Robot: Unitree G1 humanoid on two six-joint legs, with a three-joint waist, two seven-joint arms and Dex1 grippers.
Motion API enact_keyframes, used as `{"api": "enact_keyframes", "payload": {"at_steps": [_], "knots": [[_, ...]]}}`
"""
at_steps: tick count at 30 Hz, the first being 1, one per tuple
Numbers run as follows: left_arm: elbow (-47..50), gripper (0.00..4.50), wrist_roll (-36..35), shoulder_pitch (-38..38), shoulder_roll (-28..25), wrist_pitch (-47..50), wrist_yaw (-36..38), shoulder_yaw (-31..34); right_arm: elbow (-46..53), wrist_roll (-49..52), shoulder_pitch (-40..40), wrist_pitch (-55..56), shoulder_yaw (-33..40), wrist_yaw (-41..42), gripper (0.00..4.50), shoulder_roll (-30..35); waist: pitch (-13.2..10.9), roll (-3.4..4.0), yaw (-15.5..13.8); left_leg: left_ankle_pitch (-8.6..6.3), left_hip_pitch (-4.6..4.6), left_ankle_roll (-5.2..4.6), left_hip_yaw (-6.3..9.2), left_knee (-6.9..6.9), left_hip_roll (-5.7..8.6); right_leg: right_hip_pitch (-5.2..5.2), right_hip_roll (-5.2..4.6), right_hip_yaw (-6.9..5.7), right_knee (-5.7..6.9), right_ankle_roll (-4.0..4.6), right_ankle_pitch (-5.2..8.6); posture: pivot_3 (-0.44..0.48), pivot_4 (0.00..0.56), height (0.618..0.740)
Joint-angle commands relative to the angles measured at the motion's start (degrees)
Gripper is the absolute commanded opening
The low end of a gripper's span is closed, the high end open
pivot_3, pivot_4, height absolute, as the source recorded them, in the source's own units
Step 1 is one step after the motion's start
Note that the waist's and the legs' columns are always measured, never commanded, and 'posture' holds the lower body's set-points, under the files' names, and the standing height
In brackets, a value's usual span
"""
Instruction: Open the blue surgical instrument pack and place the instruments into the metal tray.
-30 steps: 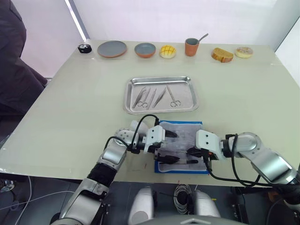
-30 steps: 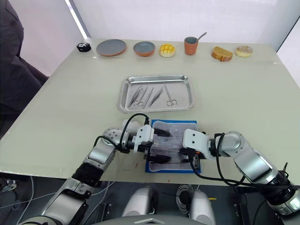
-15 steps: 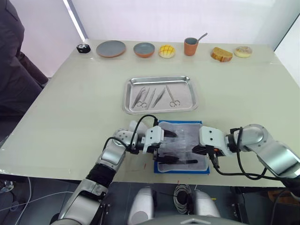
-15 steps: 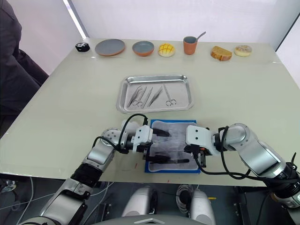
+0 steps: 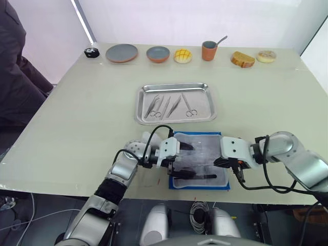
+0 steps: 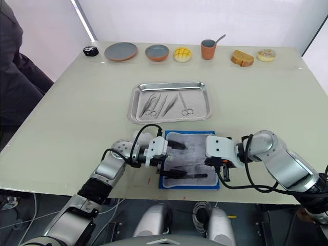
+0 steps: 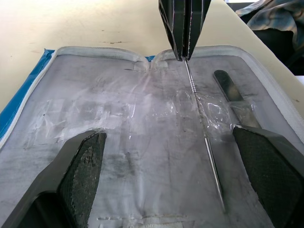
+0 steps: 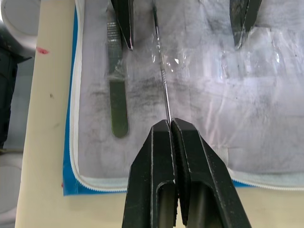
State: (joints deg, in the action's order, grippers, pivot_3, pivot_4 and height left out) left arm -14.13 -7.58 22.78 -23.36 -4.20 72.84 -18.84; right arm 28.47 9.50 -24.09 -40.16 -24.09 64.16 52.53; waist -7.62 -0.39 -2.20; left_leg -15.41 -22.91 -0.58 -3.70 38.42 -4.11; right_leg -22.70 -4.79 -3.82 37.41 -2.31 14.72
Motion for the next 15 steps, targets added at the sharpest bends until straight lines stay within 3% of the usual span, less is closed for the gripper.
{"api": "enact_keyframes", "payload": {"at_steps": [1, 15], "knots": [[-2.5, 4.50, 1.9, 0.2, 0.4, 0.3, -0.4, -1.9, 1.0, 0.3, -0.9, 0.5, 3.2, 0.7, 0.07, 1.8, 0.0, 0.00, 0.0, 0.00, 0.00, 0.00, 0.00, 0.00, 0.00, 0.00, 0.00, 0.00, 0.00, 0.00, 0.00, 0.000, 0.150, 0.740], [-4.6, 4.50, 2.2, 0.8, 1.0, -0.8, -0.5, -2.2, -1.8, 1.6, 2.2, 5.5, 8.9, 3.9, 0.07, 7.4, 0.0, 0.00, -0.2, 0.00, 0.01, 0.00, 0.00, 0.01, 0.01, 0.01, -0.01, 0.01, 0.00, 0.00, 0.00, 0.000, 0.150, 0.740]]}}
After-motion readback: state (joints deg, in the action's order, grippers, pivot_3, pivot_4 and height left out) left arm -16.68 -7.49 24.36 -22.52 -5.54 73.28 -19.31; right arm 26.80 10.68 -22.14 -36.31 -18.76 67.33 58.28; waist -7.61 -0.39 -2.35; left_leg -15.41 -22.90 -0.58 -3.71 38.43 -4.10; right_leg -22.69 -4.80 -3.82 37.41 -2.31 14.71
